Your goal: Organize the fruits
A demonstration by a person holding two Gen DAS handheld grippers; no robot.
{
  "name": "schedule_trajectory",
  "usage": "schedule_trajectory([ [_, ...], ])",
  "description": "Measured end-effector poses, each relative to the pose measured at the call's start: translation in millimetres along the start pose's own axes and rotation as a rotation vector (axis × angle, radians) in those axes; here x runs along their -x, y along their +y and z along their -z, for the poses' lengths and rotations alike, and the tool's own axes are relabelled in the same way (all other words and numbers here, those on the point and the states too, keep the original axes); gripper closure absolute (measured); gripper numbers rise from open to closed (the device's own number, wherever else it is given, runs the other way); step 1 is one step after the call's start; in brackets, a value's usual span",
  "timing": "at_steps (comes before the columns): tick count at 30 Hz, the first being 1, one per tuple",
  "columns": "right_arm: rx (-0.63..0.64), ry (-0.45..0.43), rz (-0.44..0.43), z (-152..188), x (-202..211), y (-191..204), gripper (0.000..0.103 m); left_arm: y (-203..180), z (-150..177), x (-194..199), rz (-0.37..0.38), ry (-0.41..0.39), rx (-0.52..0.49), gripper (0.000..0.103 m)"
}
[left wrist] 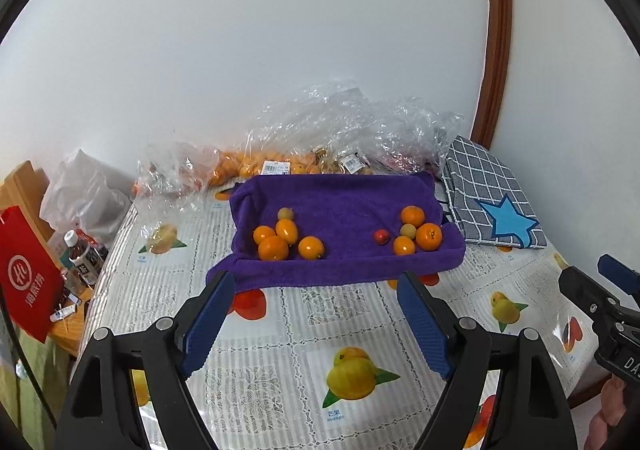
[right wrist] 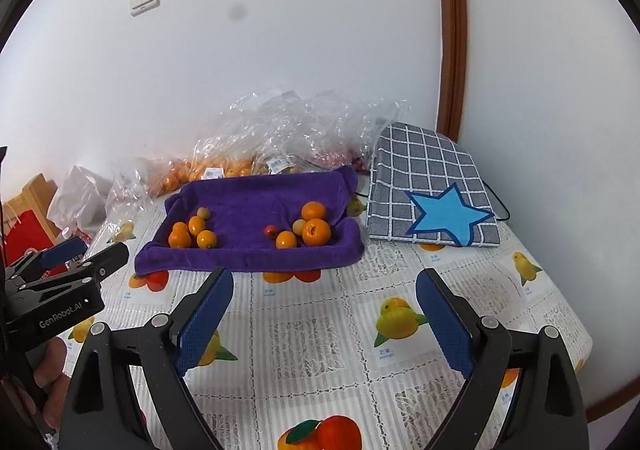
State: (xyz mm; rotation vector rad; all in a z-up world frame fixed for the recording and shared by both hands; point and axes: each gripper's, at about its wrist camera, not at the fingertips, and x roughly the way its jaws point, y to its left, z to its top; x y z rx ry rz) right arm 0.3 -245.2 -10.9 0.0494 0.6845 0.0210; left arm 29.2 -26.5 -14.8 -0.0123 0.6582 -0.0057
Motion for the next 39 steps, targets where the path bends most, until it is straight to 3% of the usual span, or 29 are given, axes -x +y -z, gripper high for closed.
schedule_trajectory([
  [39,-0.007,0.012,0.006,3.9,-0.6,0.8,0.011,6.1,5.3,-4.8,-0.019,0.012,0.016,0.02],
])
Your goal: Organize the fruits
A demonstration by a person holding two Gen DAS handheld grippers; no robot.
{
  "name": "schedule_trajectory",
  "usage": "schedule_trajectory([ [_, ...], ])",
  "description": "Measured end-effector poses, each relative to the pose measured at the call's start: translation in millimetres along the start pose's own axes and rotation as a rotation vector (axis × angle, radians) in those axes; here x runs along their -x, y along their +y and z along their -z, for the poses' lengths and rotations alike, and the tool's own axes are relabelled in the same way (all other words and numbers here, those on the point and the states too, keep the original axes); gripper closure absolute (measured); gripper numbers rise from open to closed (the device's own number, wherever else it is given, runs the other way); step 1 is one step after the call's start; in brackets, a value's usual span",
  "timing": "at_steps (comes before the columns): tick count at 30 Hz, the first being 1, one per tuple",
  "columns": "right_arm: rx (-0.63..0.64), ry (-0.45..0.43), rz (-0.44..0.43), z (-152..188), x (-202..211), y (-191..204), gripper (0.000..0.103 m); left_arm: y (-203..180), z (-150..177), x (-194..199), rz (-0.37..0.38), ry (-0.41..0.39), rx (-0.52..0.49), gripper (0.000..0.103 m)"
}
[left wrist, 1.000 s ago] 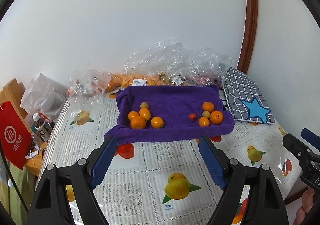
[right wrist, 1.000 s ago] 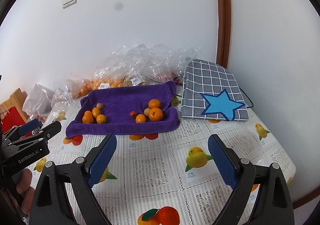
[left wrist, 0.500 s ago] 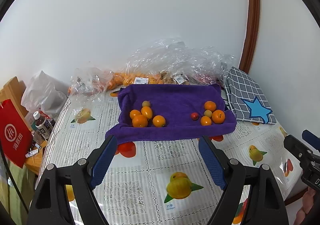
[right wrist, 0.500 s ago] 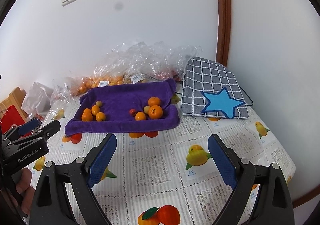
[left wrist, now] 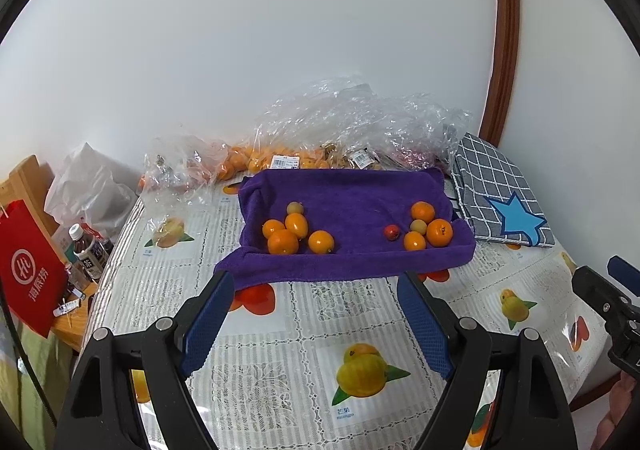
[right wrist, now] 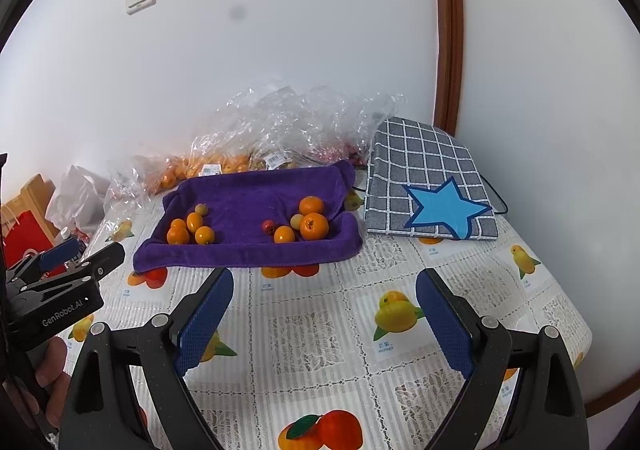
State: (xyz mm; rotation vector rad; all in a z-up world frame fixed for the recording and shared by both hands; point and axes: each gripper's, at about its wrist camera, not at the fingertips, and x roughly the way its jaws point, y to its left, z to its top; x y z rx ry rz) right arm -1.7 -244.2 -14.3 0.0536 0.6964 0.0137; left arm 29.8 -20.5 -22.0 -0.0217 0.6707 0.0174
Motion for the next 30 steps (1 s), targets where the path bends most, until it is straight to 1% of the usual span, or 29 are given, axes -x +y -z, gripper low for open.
schedule_trajectory([
  [30,0.001,-0.007,0.0,-1.5,4.3,3.2,0.011,0.9,-0.7,2.3,-0.003,-0.007,0.009,0.02],
])
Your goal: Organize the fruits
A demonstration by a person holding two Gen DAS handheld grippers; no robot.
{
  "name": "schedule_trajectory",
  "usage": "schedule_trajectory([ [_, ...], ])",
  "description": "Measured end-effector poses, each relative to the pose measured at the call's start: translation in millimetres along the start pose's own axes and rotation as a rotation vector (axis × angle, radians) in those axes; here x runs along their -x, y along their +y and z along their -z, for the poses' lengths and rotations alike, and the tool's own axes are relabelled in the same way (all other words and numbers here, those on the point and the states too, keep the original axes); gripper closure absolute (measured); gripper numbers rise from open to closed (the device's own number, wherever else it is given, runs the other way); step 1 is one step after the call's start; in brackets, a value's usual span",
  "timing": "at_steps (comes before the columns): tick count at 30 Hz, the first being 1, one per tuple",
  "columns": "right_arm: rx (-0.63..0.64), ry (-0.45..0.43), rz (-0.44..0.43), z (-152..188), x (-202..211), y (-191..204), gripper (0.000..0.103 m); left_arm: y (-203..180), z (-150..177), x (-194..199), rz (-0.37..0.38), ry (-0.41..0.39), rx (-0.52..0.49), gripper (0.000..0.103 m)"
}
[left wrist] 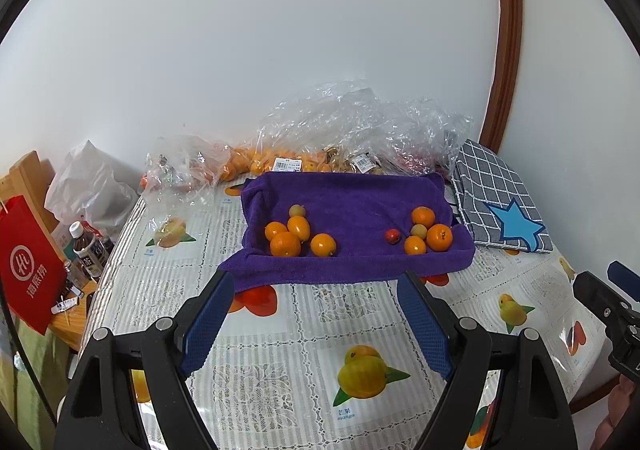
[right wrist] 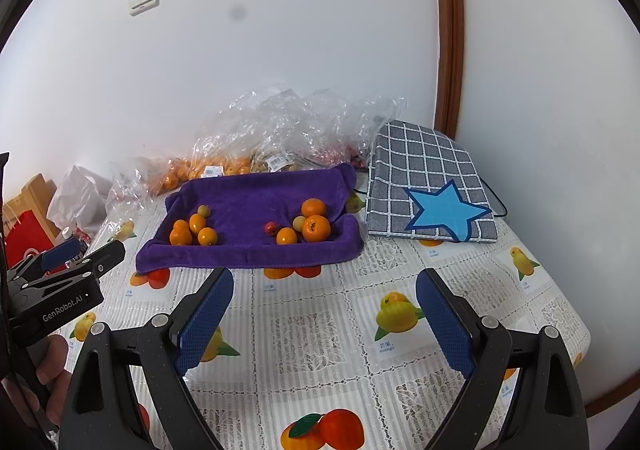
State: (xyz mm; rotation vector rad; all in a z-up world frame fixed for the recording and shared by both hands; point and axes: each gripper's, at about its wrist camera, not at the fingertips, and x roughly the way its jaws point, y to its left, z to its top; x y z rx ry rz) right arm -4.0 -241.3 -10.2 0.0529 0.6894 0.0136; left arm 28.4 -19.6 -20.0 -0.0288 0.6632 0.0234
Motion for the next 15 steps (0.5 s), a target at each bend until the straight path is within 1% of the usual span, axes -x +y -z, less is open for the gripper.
schedule_trajectory([
  [15,0.003,-0.001,-0.002,-0.4,2.2,0.2,0.011,-2.1,-3.1,3.3,-0.007,-0.01,0.02,0.02],
])
